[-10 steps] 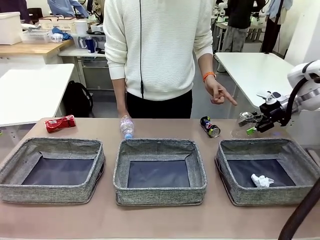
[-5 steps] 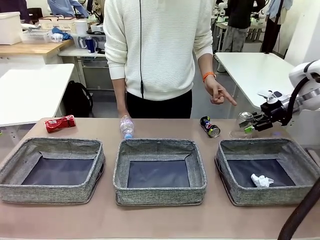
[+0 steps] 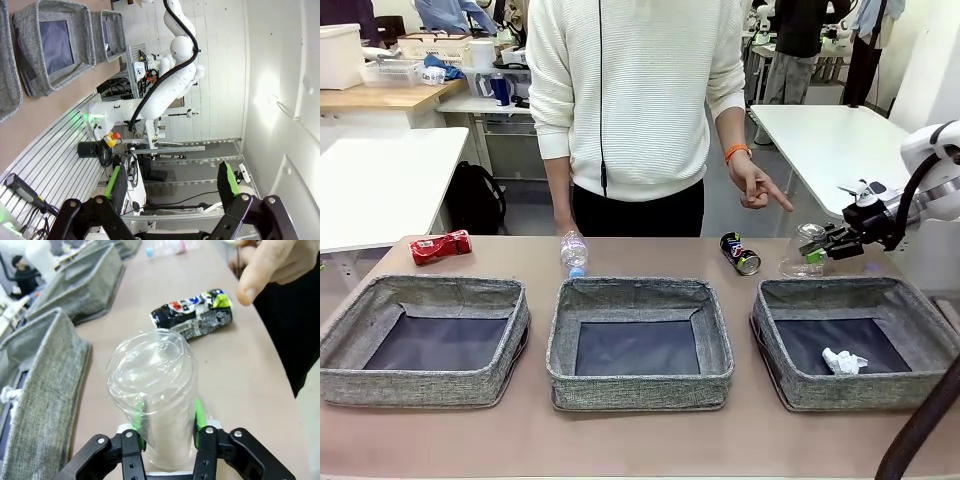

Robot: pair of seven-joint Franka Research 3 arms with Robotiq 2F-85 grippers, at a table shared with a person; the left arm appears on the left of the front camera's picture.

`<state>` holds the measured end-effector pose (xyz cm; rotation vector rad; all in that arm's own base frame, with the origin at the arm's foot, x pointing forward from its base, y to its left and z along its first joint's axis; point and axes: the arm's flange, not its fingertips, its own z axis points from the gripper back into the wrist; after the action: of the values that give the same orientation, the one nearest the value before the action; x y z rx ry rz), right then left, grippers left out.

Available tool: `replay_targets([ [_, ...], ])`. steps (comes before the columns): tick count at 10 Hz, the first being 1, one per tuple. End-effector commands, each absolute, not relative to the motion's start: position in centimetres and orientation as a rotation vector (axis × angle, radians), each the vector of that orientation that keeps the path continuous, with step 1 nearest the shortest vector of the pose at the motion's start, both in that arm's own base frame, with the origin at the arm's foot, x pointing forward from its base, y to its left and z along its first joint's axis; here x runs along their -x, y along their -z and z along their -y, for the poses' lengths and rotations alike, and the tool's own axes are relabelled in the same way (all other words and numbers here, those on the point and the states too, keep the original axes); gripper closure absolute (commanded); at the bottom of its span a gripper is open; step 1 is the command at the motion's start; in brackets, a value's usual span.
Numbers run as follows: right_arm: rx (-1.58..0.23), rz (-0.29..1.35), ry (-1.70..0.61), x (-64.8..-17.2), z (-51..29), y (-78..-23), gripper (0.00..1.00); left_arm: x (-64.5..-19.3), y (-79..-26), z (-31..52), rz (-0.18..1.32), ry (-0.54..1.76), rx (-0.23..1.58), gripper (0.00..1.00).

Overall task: Sort the waste into the appropriate baskets.
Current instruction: Pick up the waste item pointed out by the person.

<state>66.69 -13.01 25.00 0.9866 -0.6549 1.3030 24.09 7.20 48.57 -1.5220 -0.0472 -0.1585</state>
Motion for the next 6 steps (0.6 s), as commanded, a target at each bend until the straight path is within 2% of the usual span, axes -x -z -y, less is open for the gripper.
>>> replay_targets([
  [1, -0.976, 0.681, -1.288, -67.0, 14.0, -25.8, 0.54, -24.0, -48.8, -7.1, 0.057, 0.17, 1.533, 0.07],
  [3, -0.886, 0.676, -1.276, -66.2, 15.6, -29.7, 0.54, -24.0, -48.8, -7.1, 0.057, 0.17, 1.533, 0.07],
  [4, -0.85, 0.649, -1.231, -65.0, 16.1, -33.5, 0.54, -24.0, -48.8, -7.1, 0.057, 0.17, 1.533, 0.07],
  [5, -0.784, 0.551, -1.105, -63.4, 16.2, -37.9, 0.54, -24.0, -48.8, -7.1, 0.057, 0.17, 1.533, 0.07],
  [6, -0.693, 0.363, -0.92, -61.1, 15.7, -42.3, 0.54, -24.0, -48.8, -7.1, 0.057, 0.17, 1.533, 0.07],
])
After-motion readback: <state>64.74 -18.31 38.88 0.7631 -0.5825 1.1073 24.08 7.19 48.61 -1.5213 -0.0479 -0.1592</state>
